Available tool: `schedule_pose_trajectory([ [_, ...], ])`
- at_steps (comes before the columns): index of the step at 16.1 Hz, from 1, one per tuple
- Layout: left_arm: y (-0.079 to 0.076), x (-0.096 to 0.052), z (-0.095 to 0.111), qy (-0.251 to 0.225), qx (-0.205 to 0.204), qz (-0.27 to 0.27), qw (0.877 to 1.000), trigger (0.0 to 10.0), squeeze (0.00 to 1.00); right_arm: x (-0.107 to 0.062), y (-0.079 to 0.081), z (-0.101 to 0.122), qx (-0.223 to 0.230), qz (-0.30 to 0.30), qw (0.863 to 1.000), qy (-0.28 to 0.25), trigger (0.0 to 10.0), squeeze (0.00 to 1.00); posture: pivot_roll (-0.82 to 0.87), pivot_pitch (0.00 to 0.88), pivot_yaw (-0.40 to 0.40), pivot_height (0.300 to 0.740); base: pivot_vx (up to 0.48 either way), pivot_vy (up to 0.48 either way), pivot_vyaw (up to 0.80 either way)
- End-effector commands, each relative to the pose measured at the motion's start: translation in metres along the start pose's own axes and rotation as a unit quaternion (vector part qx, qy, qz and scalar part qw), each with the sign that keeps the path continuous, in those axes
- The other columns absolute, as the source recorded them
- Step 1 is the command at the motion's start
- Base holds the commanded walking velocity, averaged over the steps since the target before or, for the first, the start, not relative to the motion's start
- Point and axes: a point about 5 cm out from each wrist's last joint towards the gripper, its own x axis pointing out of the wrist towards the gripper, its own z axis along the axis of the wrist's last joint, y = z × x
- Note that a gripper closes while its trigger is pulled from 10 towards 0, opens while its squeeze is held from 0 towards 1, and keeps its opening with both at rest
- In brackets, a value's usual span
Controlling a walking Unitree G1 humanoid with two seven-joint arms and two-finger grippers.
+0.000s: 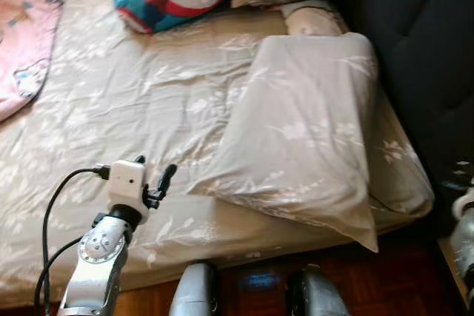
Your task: Clean up the room
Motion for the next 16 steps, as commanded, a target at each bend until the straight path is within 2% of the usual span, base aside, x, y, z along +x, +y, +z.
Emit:
schedule_pose_trajectory([
  [1, 0.004, -0.005, -0.007, 0.014, 0.01, 0.003, 1.0, 10.0, 0.0, 0.003, -0.014, 0.001, -0.008, -0.03, 1.0, 0.002, 0.0, 0.0, 0.03, 0.266, 0.083, 0.671, 0.0, 0.0, 0.0],
  [2, 0.005, -0.006, -0.007, 0.015, 0.011, 0.004, 1.0, 10.0, 0.0, 0.004, -0.016, 0.005, -0.012, -0.028, 1.0, 0.001, 0.0, 0.0, 0.03, 0.265, 0.083, 0.671, 0.0, 0.0, 0.0],
  [3, 0.004, -0.006, -0.008, 0.017, 0.012, 0.004, 1.0, 10.0, 0.0, 0.003, -0.001, 0.0, 0.006, 0.02, 1.0, 0.022, 7.4, 0.0, 0.03, 0.266, 0.084, 0.671, 0.0, 0.0, 0.0],
  [4, 0.004, -0.006, -0.009, 0.017, 0.013, 0.003, 1.0, 10.0, 0.0, 0.001, 0.006, -0.003, 0.016, 0.038, 0.999, 0.027, 10.0, 0.0, 0.03, 0.266, 0.085, 0.671, 0.0, 0.0, 0.0],
  [5, 0.004, -0.005, -0.009, 0.017, 0.013, 0.002, 1.0, 10.0, 0.0, -0.008, 0.03, -0.014, 0.042, 0.102, 0.993, 0.04, 10.0, 0.0, 0.04, 0.267, 0.089, 0.671, 0.0, 0.0, 0.0],
  [7, 0.004, -0.005, -0.008, 0.017, 0.015, 0.0, 1.0, 10.0, 0.0, -0.029, 0.066, -0.039, 0.077, 0.187, 0.976, 0.078, 10.0, 0.0, 0.04, 0.269, 0.094, 0.671, 0.0, 0.0, 0.0],
  [8, 0.004, -0.005, -0.008, 0.017, 0.017, -0.001, 1.0, 10.0, 0.0, -0.043, 0.084, -0.053, 0.099, 0.223, 0.965, 0.096, 10.0, 1.0, 0.05, 0.271, 0.097, 0.671, 0.0, 0.0, 0.0],
  [11, 0.006, -0.005, -0.008, 0.018, 0.019, -0.001, 1.0, 10.0, 0.0, -0.06, 0.104, -0.059, 0.143, 0.27, 0.948, 0.09, 10.0, 1.0, 0.05, 0.273, 0.096, 0.671, 0.0, 0.0, 0.0],
  [12, 0.006, -0.005, -0.008, 0.018, 0.019, -0.001, 1.0, 10.0, 0.0, -0.061, 0.106, -0.057, 0.151, 0.277, 0.945, 0.083, 10.0, 1.0, 0.05, 0.273, 0.095, 0.671, 0.0, 0.0, 0.0],
  [14, 0.003, -0.006, -0.01, 0.02, 0.016, -0.002, 1.0, 10.0, 0.0, -0.064, 0.11, -0.049, 0.186, 0.326, 0.925, 0.065, 10.0, 1.0, 0.04, 0.272, 0.088, 0.671, 0.0, 0.0, 0.0],
  [16, 0.001, -0.006, -0.01, 0.02, 0.014, -0.003, 1.0, 10.0, 0.0, -0.066, 0.111, -0.045, 0.186, 0.348, 0.917, 0.053, 10.0, 1.0, 0.04, 0.271, 0.083, 0.671, 0.0, 0.0, 0.0],
])
